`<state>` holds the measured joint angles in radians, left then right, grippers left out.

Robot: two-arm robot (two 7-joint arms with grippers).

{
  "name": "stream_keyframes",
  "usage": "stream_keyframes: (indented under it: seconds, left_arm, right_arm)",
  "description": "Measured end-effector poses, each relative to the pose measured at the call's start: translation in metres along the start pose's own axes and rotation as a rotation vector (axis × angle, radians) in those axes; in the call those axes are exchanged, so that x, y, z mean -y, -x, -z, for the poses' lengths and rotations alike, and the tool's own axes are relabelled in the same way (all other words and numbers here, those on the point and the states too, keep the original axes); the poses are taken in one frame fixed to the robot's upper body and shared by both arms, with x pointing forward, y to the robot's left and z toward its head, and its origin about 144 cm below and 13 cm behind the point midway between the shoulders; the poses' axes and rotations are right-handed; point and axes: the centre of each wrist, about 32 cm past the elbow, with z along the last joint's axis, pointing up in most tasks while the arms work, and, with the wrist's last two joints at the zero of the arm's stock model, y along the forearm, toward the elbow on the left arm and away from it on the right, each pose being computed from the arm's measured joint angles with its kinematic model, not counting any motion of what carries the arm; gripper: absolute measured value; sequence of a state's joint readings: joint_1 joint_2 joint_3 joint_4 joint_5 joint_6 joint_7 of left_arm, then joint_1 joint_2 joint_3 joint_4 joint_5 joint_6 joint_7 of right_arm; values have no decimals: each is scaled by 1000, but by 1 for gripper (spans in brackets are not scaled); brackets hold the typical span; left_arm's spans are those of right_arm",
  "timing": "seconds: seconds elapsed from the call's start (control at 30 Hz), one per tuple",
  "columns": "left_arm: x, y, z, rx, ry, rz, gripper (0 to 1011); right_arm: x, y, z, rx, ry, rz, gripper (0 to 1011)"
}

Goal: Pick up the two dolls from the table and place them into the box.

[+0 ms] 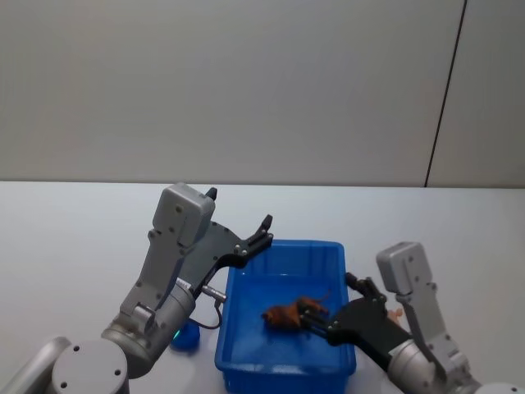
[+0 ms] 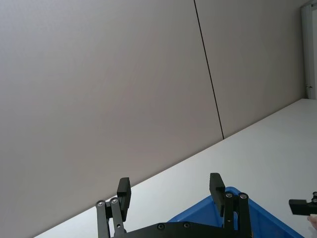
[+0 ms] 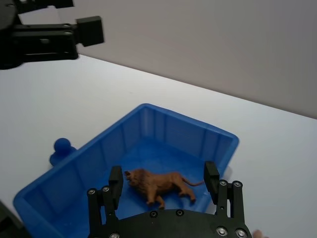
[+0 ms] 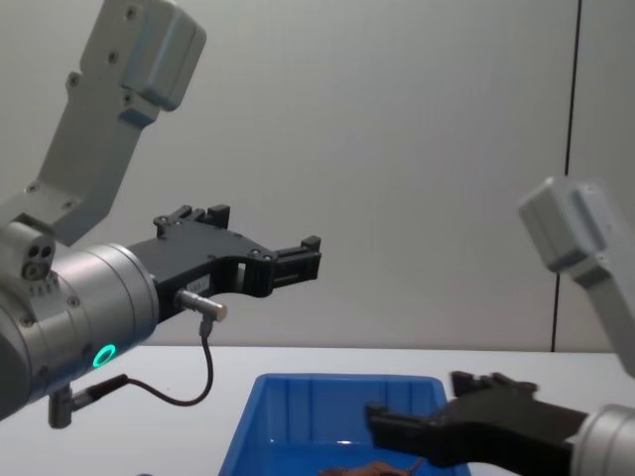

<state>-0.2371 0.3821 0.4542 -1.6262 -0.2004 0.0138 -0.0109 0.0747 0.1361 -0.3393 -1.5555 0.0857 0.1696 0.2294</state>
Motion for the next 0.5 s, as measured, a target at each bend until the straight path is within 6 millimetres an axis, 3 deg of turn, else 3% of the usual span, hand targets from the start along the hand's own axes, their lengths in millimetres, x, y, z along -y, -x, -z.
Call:
stream_keyframes:
  seconds: [0.5]
  left_arm:
    - [0, 0, 0, 0, 0, 0, 1001]
  right_arm:
    - [23, -2, 5, 9, 41, 218, 1001]
